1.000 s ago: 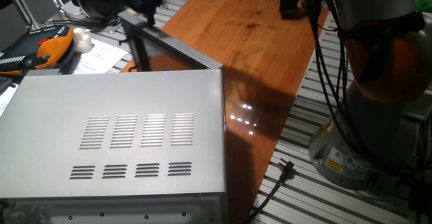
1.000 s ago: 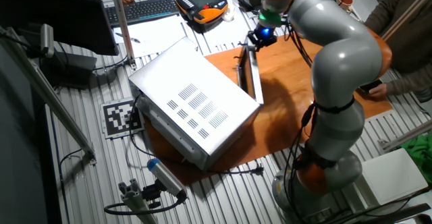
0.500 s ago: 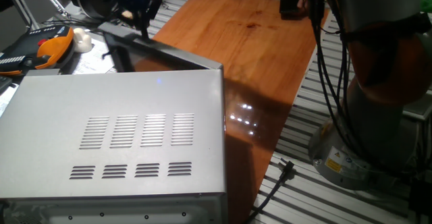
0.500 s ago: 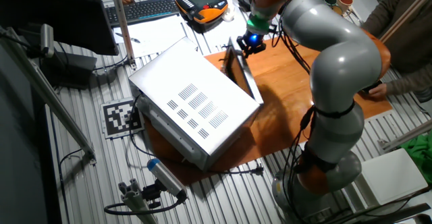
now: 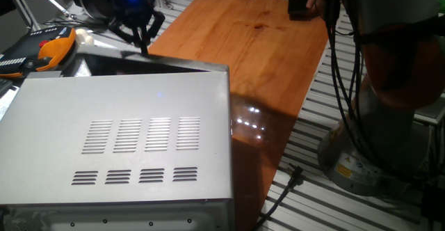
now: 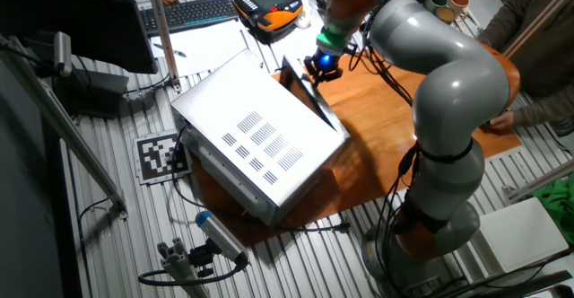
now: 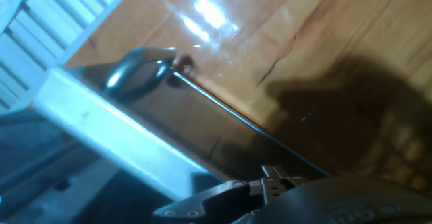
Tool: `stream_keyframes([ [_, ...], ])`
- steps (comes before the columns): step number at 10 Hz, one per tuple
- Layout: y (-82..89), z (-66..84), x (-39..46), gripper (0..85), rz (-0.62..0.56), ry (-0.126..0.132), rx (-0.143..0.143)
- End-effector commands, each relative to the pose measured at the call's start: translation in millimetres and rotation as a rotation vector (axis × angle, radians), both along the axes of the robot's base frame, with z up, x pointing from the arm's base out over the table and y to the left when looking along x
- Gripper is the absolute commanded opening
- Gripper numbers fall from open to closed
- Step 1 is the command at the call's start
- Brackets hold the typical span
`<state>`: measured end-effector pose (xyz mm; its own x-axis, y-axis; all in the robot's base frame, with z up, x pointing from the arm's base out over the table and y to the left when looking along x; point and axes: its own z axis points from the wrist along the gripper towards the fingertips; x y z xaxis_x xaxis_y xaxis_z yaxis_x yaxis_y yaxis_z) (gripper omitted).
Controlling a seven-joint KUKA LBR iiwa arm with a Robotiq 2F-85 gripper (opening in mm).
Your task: Put the bowl into the microwave
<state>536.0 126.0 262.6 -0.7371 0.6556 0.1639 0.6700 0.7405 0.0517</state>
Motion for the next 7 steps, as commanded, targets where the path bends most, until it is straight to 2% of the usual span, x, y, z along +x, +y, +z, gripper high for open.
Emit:
stream_keyframes([
  [1,5.1,-2.6,-5.5,0.0,-0.004,0.000,0.007],
  [5,19.7,-5.9,-26.1,0.0,-0.007,0.036,0.052],
  [6,20.8,-6.4,-29.2,0.0,-0.006,0.054,0.065],
  [7,21.9,-7.0,-32.7,0.0,-0.001,0.074,0.066],
])
